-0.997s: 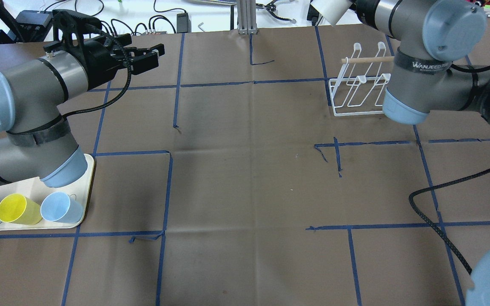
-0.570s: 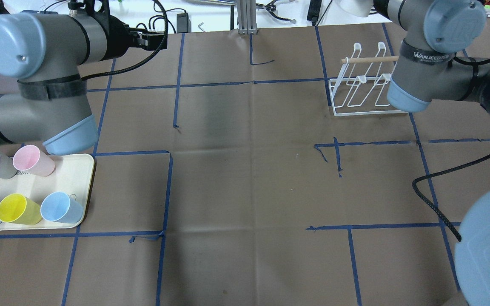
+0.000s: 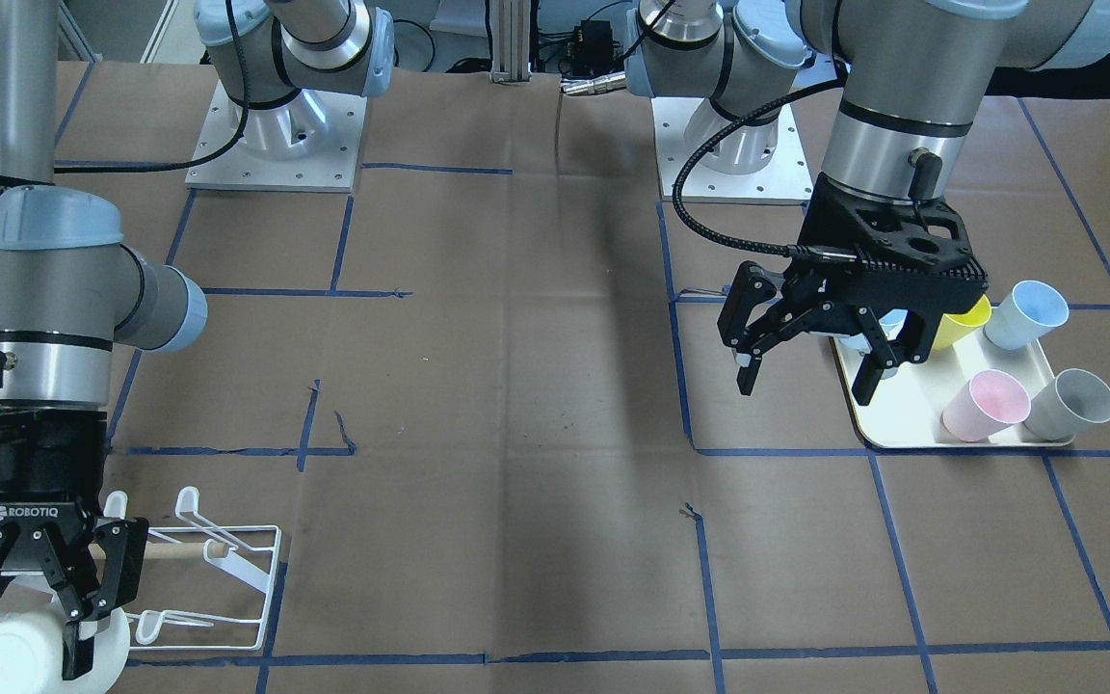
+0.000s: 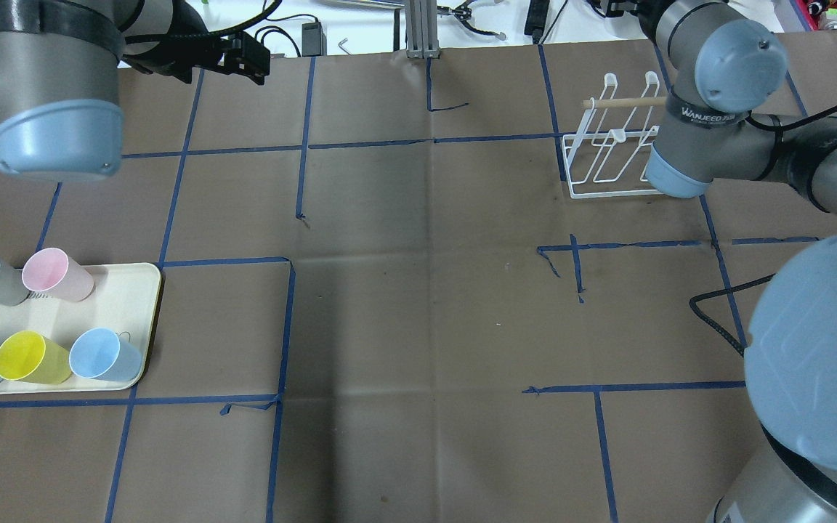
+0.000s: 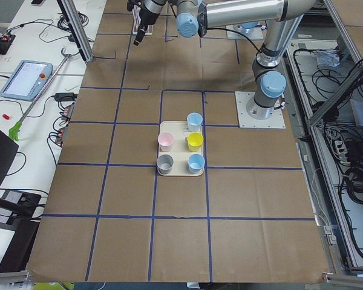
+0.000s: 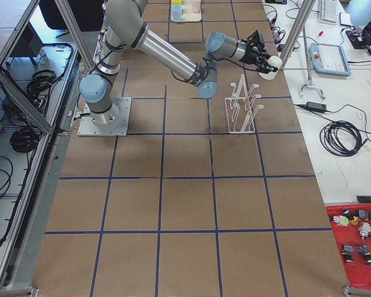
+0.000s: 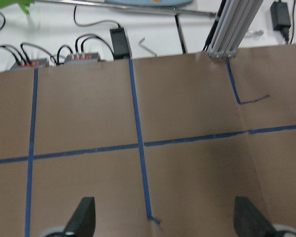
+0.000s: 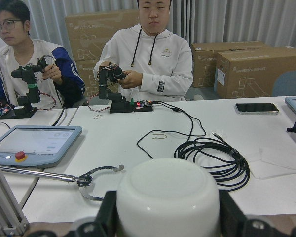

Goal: Transfer IKEA cup to right arm and place on rack

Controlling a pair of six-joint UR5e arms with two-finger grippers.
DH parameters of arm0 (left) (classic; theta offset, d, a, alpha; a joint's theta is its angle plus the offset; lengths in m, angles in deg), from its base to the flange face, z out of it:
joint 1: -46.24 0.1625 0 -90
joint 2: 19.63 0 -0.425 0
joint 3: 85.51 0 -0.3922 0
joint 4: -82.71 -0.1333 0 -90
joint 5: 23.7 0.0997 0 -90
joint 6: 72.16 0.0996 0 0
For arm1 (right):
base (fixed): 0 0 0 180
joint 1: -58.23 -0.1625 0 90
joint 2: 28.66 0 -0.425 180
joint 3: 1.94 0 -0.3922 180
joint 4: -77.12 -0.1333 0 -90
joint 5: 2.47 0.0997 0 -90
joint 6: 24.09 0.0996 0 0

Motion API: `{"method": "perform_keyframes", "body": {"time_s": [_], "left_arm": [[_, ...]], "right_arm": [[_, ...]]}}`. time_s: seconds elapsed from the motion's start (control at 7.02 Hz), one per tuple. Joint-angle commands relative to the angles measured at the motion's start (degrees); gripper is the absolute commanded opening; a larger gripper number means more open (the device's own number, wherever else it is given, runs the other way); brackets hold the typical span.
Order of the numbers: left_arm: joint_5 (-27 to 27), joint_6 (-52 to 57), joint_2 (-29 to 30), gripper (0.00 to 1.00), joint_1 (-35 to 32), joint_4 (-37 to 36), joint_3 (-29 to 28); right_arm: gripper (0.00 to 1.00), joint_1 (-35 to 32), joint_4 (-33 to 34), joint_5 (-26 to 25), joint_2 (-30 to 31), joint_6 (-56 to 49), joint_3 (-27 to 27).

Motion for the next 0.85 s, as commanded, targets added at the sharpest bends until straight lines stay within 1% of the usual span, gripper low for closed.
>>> {"method": "perform_keyframes", "body": {"time_s": [0.0, 0.14, 0.28, 0.57, 0.71], "left_arm": [[1.22, -4.12, -4.02, 0.99, -0.03, 18.3, -1.48], [1.3, -4.21, -5.26, 0.99, -0.03, 21.41, -1.48], [1.3, -4.21, -6.05, 0.99, -0.03, 22.92, -1.48], [1.39, -4.13, -6.15, 0.99, 1.02, 23.11, 0.62], [2.7, -4.04, -6.15, 0.99, 2.25, 24.15, 0.8]], "right_arm": [[0.24, -0.32, 2.01, -2.01, -1.25, 0.03, 1.17], [0.24, -0.32, 2.09, -2.1, -0.9, 0.82, 4.13], [0.24, -0.32, 2.1, -2.19, -0.9, 0.91, 4.6], [0.24, -0.84, 2.27, -2.19, -1.07, 0.91, 4.95], [0.24, -1.02, 2.27, -2.28, -0.9, 1.0, 5.65]]}}
